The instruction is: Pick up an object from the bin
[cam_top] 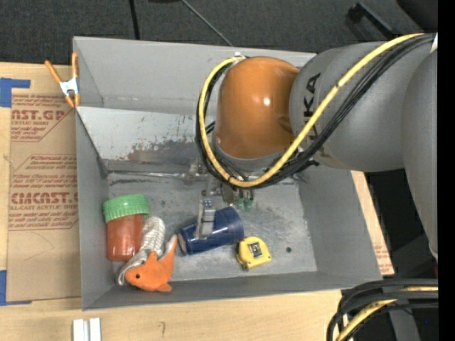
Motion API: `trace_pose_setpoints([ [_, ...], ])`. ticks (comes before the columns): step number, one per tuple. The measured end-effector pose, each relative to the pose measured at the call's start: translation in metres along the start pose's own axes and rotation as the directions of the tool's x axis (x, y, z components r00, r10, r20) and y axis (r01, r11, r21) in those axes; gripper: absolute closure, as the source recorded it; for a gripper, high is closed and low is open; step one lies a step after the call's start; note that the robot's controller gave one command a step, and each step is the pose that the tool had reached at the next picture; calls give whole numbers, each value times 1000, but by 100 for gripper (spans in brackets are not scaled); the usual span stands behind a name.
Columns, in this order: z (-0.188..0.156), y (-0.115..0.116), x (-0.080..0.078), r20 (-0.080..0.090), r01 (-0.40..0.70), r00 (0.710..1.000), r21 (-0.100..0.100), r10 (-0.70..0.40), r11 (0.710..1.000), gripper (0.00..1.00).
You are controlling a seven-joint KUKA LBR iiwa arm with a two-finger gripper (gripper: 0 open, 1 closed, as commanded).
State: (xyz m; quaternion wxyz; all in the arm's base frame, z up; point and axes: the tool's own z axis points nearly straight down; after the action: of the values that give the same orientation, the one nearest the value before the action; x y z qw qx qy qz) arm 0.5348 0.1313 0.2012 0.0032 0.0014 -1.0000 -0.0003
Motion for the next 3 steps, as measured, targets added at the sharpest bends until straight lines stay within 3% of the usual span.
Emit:
trace_pose_setpoints([
  [1, -5, -1, -1, 7, -1, 1000, -1, 1, 1000, 0],
  [2, 25, -26, 14, 10, -16, 1000, -2, 16, 1000, 0],
  [3, 59, -44, 20, 8, 70, 998, 1, -70, 998, 0],
])
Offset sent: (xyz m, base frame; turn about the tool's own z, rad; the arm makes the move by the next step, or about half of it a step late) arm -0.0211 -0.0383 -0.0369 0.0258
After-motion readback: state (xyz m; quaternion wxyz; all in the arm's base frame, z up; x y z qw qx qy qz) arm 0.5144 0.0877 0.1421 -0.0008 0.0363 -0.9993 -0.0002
